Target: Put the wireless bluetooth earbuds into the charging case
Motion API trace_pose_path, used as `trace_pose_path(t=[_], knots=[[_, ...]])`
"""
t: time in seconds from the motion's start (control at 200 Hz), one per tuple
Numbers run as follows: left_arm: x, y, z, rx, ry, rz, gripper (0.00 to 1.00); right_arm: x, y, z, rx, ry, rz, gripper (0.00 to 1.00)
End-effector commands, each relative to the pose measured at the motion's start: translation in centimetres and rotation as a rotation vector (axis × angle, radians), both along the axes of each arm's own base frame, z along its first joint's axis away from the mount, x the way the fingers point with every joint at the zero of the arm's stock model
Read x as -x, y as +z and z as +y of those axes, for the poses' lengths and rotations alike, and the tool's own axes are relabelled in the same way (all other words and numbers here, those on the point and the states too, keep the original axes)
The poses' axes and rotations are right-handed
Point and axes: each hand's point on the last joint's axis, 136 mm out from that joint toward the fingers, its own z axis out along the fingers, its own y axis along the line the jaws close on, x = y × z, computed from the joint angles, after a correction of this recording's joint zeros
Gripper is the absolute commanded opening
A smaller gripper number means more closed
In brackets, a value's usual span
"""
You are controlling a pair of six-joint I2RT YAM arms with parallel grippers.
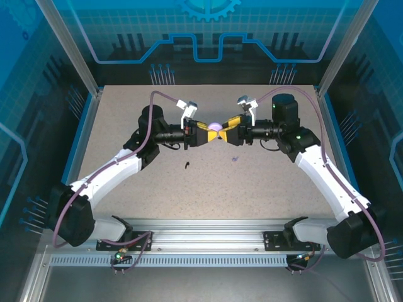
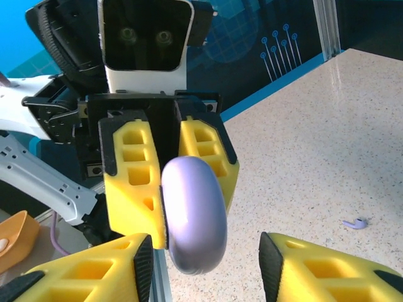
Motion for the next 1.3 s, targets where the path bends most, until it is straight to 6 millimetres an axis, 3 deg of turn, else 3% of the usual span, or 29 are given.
trace_pose_path(t=[0.0, 0.155, 0.24, 0.39, 0.735, 1.296], knots=[[1.9, 0.5, -0.1, -0.004, -0.07, -0.077, 0.15, 2.0, 0.8, 0.0, 0.029, 0.08, -0.025, 0.51], [1.3, 0.3, -0.1, -0.073, -0.022, -0.069, 0.11, 3.2, 1.5, 0.2, 0.033, 0.131, -0.045, 0.53], [0.6, 0.0, 0.3, -0.078, 0.047, -0.162, 0.08, 3.2, 1.5, 0.3, 0.048, 0.136, -0.053, 0.54], [1.6, -0.1, 0.8, -0.073, 0.043, -0.33, 0.09, 2.7, 1.0, 0.3, 0.082, 0.118, -0.053, 0.54], [2.8, 0.4, 0.2, -0.034, -0.054, -0.372, 0.09, 4.1, 0.9, 1.6, 0.131, 0.219, -0.077, 0.54], [4.8, 0.3, -0.5, -0.034, -0.135, -0.381, 0.1, 0.6, 0.3, 1.5, 0.189, 0.058, -0.08, 0.55]])
